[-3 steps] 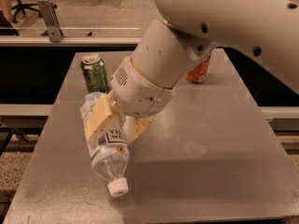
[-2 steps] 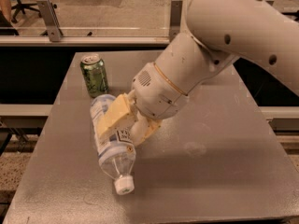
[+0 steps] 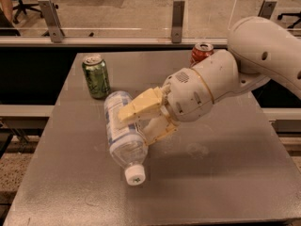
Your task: Place blue plastic bottle upright
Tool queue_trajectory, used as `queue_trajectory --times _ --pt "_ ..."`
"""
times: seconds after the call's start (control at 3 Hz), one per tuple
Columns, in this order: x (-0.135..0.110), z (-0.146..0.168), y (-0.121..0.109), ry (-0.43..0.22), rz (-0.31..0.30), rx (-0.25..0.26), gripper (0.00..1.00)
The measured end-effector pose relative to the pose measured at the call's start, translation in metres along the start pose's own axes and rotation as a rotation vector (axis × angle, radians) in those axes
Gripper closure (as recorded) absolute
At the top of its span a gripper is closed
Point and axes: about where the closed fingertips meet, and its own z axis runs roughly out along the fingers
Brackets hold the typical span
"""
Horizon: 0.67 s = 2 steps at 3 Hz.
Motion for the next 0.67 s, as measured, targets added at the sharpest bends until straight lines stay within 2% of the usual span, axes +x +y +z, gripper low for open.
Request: queue_trajectory --times 0.67 --pt "-0.003 -0.033 0.001 -0.041 0.127 0.237 1.00"
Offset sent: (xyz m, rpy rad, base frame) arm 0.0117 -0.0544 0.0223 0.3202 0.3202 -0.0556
